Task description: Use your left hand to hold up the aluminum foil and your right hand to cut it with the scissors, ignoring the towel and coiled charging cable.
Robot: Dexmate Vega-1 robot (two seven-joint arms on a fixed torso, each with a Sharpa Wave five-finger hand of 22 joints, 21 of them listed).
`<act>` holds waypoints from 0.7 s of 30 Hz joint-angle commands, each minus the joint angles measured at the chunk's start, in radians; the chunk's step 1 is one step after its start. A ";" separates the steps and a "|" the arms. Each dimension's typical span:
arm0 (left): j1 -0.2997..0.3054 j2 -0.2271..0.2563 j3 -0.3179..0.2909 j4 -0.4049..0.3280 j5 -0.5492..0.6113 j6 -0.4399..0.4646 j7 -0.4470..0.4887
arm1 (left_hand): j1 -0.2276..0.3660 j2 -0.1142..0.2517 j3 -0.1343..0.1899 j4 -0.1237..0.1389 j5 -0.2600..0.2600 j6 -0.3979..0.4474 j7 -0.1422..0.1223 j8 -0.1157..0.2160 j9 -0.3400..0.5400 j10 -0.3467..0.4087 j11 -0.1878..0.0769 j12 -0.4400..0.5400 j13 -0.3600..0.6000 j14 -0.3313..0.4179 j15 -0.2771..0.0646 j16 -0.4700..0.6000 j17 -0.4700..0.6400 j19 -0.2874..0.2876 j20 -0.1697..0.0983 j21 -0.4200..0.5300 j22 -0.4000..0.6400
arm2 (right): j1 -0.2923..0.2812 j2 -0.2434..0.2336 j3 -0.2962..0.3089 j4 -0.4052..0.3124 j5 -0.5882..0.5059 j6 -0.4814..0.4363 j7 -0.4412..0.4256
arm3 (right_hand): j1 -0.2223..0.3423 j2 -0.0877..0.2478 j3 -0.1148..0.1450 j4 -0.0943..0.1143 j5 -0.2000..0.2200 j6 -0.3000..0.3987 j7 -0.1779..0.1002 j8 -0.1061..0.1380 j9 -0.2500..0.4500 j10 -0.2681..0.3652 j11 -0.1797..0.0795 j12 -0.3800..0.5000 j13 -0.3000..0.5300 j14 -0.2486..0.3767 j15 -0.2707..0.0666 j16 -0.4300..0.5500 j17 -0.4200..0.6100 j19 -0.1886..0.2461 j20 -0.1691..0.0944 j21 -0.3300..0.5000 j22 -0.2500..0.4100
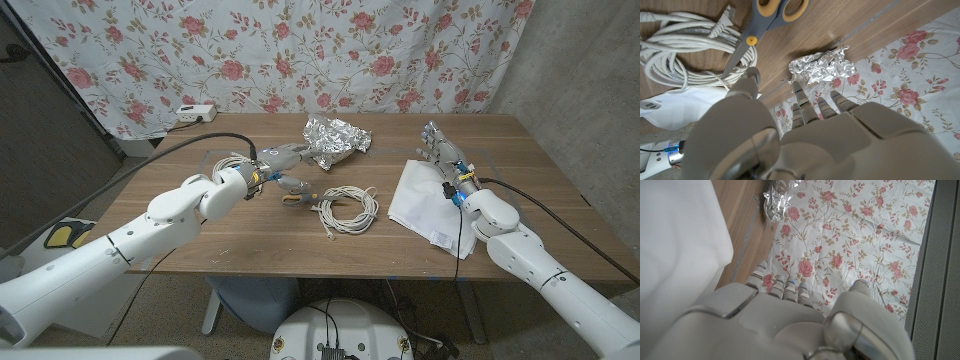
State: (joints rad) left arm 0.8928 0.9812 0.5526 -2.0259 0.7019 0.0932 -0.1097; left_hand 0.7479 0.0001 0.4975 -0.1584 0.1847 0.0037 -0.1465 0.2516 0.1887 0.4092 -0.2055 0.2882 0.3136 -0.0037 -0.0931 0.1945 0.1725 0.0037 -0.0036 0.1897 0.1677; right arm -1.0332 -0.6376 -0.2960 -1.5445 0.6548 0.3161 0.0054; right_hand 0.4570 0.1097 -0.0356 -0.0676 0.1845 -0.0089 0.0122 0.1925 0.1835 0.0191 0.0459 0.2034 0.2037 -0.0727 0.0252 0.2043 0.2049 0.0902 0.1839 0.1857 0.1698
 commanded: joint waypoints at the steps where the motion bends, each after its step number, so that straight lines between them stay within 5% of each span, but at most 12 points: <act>1: -0.004 -0.014 0.017 0.025 0.021 -0.023 0.022 | 0.010 0.001 -0.002 -0.001 -0.001 0.009 -0.009 0.001 0.001 0.018 -0.001 0.000 0.002 0.006 -0.008 0.002 0.003 0.005 -0.010 0.000 0.002 | 0.004 0.005 0.000 0.015 0.009 -0.001 0.007 | 0.014 0.001 0.001 -0.009 -0.001 -0.005 0.001 0.002 0.004 0.003 -0.004 0.006 0.003 -0.007 0.003 0.007 0.001 -0.002 0.000 0.006 0.003; 21: -0.010 -0.020 0.038 0.042 0.064 -0.034 0.007 | 0.019 0.000 -0.005 -0.003 -0.002 0.015 -0.018 -0.007 0.001 0.040 0.003 0.005 0.006 0.021 -0.014 0.004 0.002 0.013 -0.012 0.001 0.002 | 0.016 0.013 -0.004 0.036 0.011 0.000 0.012 | 0.016 0.004 0.006 -0.013 -0.002 -0.006 0.001 0.002 0.004 0.003 0.001 0.006 0.004 -0.008 0.002 0.008 0.002 -0.004 -0.002 0.005 0.004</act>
State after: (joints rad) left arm 0.8894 0.9696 0.5741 -1.9988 0.7430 0.0657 -0.0938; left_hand 0.7581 0.0001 0.4934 -0.1626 0.1847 0.0181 -0.1607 0.2476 0.1861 0.4451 -0.2019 0.2883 0.3135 0.0091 -0.1057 0.1945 0.1726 0.0108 -0.0107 0.1897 0.1678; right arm -1.0217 -0.6287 -0.2971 -1.5186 0.6625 0.3162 0.0136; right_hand 0.4622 0.1149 -0.0315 -0.0718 0.1845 -0.0090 0.0123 0.1925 0.1835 0.0226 0.0423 0.2034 0.2037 -0.0726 0.0252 0.2043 0.2049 0.0903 0.1839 0.1857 0.1698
